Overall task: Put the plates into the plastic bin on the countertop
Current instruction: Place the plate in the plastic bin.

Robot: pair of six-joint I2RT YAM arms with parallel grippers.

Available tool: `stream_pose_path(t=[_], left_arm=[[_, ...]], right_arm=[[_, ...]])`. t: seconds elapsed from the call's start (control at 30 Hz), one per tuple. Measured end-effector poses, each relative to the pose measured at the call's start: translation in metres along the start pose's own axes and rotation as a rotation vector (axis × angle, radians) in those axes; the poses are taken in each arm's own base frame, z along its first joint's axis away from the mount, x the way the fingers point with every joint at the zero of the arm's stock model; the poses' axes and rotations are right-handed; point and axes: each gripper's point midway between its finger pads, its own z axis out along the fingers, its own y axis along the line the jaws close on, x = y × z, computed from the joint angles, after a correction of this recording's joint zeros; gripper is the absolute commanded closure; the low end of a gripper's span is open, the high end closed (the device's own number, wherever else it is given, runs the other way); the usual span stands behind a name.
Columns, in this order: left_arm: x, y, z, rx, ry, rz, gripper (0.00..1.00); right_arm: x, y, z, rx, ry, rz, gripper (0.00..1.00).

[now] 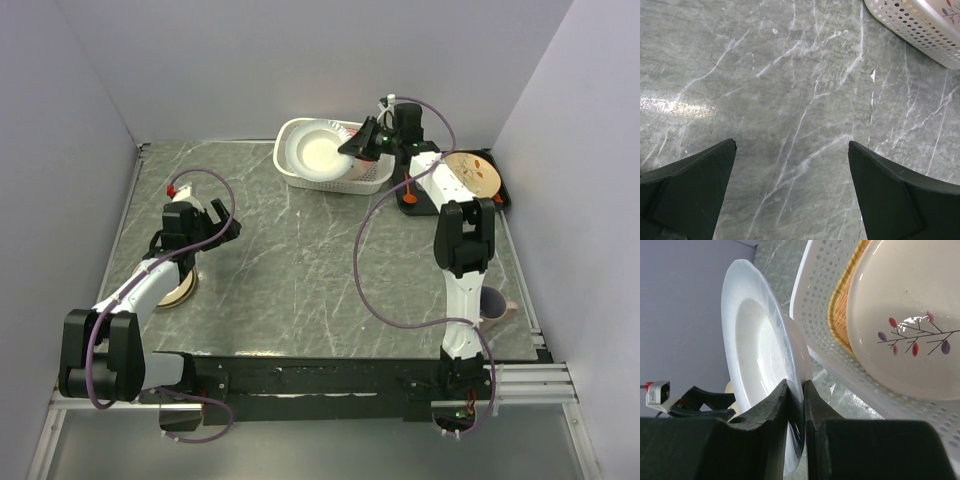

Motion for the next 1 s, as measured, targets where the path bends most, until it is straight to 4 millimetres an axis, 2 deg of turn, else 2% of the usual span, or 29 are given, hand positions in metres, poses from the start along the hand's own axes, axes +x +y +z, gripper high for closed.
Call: stream_pose_path(t=[0.4, 0.53, 0.67, 0.77, 1.0], left_arm=[[0.000, 0.000, 0.000, 0.001, 0.000, 0.001, 0.01], [0.000, 0.000, 0.000, 0.001, 0.000, 0.001, 0.01], [0.000, 0.000, 0.000, 0.001, 0.000, 0.000, 0.01], [0.000, 0.000, 0.000, 0.001, 0.000, 0.001, 0.01], [0.000, 0.000, 0.000, 0.000, -0.001, 0.000, 0.01]], right_arm=[[-0.021, -0.038, 0.014, 0.026, -0.057, 0.092, 1.00], [-0.039, -0.044, 0.021, 0.028, -0.105, 0.101, 1.00], [-0.048, -0.049, 0.022, 0.041, -0.135, 0.112, 1.00], [-0.050, -0.054, 0.025, 0.048, -0.146, 0.112, 1.00], [-0.042, -0.077, 0.035, 0.093, -0.143, 0.142, 1.00]])
